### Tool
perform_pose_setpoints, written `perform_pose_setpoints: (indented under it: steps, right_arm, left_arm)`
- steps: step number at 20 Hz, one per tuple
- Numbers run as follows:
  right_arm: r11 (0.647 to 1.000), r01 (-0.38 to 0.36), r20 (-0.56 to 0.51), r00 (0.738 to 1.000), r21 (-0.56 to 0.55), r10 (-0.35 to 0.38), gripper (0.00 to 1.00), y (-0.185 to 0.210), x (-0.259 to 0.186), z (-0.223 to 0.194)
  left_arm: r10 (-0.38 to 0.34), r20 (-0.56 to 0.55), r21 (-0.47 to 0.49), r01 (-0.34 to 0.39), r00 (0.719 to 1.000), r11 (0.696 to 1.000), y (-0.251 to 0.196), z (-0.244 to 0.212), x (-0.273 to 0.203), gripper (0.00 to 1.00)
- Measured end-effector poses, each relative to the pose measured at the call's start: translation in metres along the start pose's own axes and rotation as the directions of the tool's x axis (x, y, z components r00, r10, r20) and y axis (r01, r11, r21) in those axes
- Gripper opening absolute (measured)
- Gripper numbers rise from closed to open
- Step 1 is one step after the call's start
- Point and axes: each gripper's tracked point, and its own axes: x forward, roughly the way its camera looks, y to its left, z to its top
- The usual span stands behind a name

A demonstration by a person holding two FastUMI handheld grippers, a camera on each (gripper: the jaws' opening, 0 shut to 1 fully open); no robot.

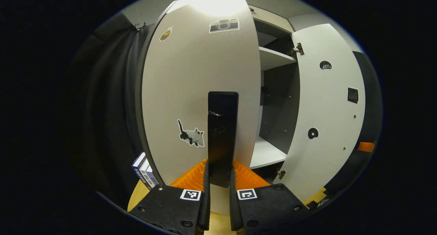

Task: Open the right door of the double-door shoe cabinet with the right hand, and open the left door with the left hand.

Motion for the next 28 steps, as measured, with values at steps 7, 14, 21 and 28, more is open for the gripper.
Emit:
perform_pose_setpoints:
  steps: [7,14,21,28]
  right_arm:
    - [1.0,0.017,-0.011,1.0,0.02,-0.017,0.86,-0.002,0.013,-0.008]
    - [1.0,0.025,-0.028,0.999,0.004,-0.025,0.86,0.001,0.026,-0.016]
    - [1.0,0.024,-0.04,0.999,-0.004,-0.024,0.86,0.005,0.037,-0.022]
    - [1.0,0.019,-0.04,0.999,-0.015,-0.019,0.86,0.007,0.045,-0.026]
  left_arm:
    - [-0.021,0.0,-0.001,0.021,1.0,1.0,0.006,-0.001,-0.011,0.22]
    - [-0.036,-0.003,-0.004,0.036,0.999,0.999,0.015,-0.003,-0.023,0.22]
    - [-0.029,-0.002,-0.026,0.029,1.0,0.999,0.027,-0.004,-0.037,0.22]
    - [-0.008,-0.012,-0.052,0.008,1.0,0.999,0.039,-0.007,-0.053,0.22]
